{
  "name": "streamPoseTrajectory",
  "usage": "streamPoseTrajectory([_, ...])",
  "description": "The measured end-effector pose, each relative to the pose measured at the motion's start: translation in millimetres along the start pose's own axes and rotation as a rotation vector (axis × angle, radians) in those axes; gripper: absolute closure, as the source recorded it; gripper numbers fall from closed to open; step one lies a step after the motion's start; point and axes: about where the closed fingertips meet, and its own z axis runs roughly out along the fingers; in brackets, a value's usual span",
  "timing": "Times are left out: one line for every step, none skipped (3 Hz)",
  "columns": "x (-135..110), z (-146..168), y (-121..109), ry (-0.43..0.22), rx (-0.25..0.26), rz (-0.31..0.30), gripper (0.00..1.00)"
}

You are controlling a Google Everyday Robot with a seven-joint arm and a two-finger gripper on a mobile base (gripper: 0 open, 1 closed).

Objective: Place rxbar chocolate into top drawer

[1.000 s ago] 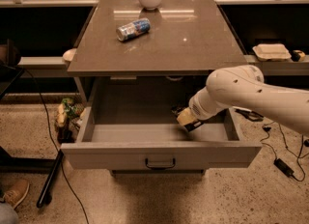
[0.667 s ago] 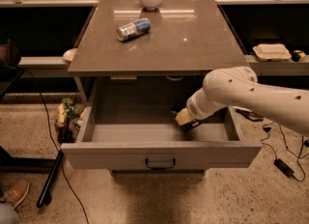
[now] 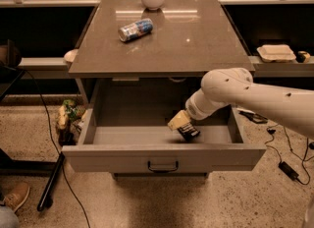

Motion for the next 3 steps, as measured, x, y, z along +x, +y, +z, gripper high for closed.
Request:
streamPoseTrajectory([-3.8, -12.8, -1.0, -0.042, -0.018, 0.008, 0.0])
streamPoseTrajectory([-5.1, -59.7, 7.3, -0.153, -0.05, 0.012, 0.0])
streamPoseTrajectory([-1.4, -130.0, 16.8, -0.274, -0.1, 0.004, 0.0])
